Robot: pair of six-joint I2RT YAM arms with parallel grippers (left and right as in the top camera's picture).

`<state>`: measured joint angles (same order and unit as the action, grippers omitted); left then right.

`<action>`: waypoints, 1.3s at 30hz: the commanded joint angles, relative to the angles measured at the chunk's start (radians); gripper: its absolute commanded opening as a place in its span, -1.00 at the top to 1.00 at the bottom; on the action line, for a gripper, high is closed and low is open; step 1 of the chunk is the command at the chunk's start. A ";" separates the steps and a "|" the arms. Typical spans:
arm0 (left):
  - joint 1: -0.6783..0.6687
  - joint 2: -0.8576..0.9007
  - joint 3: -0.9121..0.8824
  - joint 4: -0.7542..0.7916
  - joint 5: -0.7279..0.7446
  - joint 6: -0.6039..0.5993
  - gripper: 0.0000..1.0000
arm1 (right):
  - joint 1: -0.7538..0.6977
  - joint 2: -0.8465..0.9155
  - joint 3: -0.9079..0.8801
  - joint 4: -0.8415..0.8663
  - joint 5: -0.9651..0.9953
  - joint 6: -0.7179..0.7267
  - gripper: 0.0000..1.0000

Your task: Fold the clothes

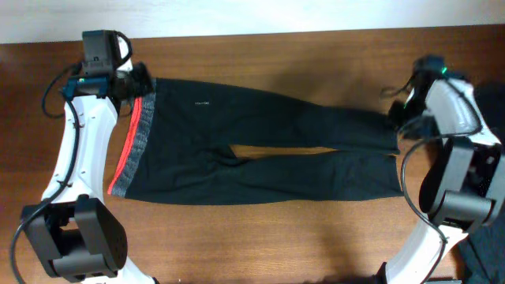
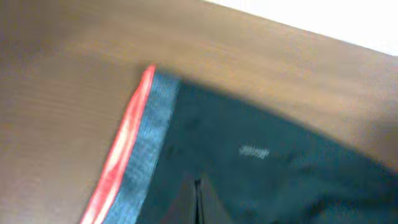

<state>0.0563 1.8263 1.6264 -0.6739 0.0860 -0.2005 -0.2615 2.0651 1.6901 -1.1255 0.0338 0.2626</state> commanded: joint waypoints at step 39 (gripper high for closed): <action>0.110 0.517 0.000 0.175 -0.111 0.063 1.00 | -0.007 -0.009 0.206 -0.135 -0.023 0.003 -0.98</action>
<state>0.1040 2.2688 1.6463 -0.4725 0.0402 -0.0940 -0.2615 2.0640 1.8874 -1.2594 0.0170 0.2615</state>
